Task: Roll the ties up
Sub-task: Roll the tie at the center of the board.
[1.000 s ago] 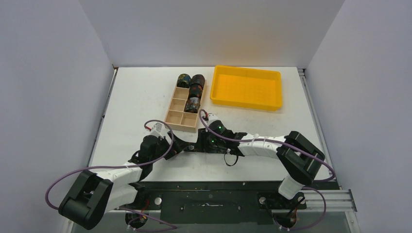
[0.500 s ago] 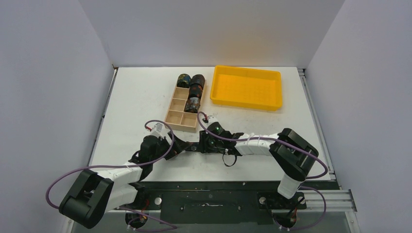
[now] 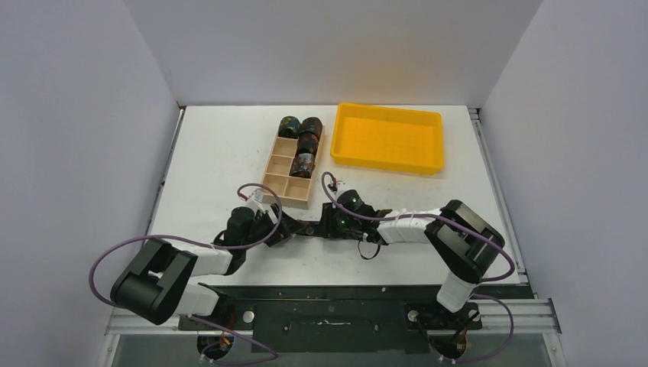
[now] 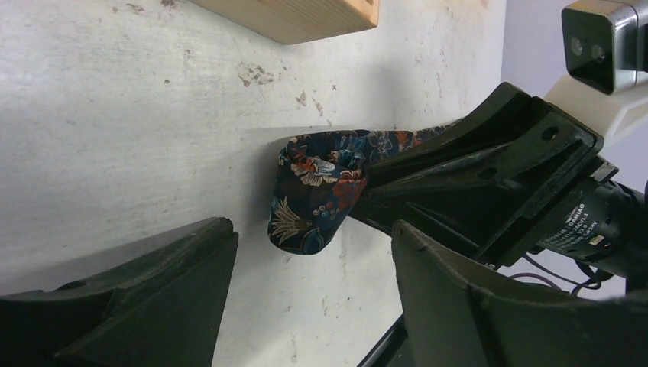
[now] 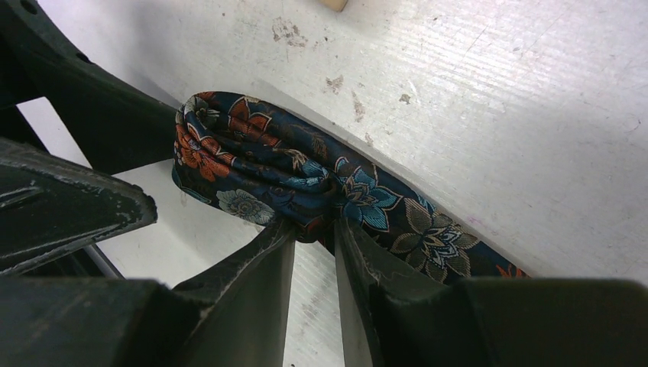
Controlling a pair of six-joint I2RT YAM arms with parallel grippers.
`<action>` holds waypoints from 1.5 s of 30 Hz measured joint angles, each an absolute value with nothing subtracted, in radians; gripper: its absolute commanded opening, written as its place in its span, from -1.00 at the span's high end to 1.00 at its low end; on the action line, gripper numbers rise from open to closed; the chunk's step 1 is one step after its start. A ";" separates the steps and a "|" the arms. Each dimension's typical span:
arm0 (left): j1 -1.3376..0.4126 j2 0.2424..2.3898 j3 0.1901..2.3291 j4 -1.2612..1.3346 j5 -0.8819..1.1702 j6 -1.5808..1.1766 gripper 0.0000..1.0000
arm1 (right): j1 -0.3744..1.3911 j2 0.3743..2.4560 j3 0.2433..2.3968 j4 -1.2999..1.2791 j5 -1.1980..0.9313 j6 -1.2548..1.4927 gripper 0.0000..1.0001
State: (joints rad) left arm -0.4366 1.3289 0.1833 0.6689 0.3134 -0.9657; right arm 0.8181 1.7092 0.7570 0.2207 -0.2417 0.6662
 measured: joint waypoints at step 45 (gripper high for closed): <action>-0.481 1.705 0.230 1.043 0.418 -0.957 0.94 | 0.727 1.712 0.717 0.271 -0.416 0.667 0.49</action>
State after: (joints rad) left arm -0.4812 1.7050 0.2298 1.0431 0.4179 -0.9569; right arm 0.7269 1.7123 0.7166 0.2707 -0.4156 0.6666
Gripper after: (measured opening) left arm 0.165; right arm 0.233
